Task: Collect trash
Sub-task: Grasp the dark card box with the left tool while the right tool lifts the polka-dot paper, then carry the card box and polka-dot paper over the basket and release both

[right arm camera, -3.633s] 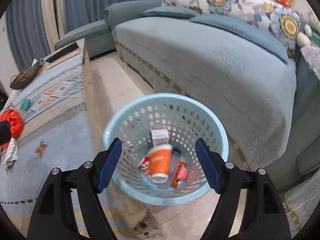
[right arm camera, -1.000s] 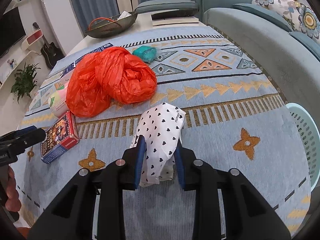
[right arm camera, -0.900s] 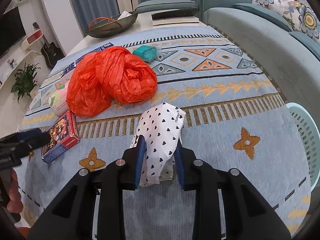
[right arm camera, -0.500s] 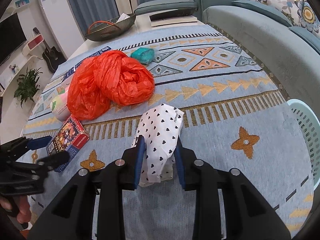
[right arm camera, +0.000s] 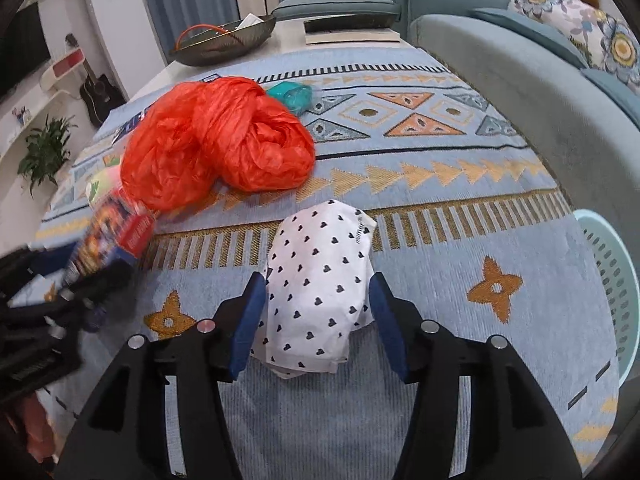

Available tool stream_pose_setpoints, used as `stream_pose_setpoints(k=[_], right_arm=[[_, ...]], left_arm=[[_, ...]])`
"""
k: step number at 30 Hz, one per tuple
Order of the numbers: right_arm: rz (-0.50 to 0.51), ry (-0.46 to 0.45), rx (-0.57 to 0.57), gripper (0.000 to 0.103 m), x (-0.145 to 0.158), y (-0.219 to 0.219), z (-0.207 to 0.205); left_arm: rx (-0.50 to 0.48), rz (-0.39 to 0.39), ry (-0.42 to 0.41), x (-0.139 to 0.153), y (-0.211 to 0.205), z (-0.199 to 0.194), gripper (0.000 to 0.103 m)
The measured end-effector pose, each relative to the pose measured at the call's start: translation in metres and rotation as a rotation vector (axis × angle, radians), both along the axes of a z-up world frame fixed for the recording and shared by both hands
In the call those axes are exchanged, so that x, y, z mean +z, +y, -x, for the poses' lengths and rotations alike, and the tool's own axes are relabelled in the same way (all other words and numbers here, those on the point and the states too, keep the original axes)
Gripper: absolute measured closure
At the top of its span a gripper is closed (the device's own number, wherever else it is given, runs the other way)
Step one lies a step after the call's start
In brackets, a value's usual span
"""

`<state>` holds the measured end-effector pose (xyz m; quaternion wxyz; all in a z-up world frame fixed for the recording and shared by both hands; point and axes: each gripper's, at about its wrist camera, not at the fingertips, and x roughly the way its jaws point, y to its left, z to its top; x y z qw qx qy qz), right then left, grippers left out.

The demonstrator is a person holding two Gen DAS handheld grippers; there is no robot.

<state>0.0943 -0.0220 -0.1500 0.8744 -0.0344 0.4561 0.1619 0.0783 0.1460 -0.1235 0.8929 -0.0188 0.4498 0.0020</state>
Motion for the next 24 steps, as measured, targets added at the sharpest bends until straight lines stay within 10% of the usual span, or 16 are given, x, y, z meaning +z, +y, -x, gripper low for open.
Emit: stream_pose_setpoints(k=[10, 24], right_arm=[[-0.09, -0.084, 0.0, 0.086, 0.027, -0.018, 0.012], [-0.187, -0.295, -0.213, 0.09, 0.104, -0.131, 0.027]], left_arm=[[-0.042, 0.053, -0.111, 0.02, -0.007, 0.013, 0.042], [-0.21, 0.031, -0.256, 0.09, -0.091, 0.016, 0.042]])
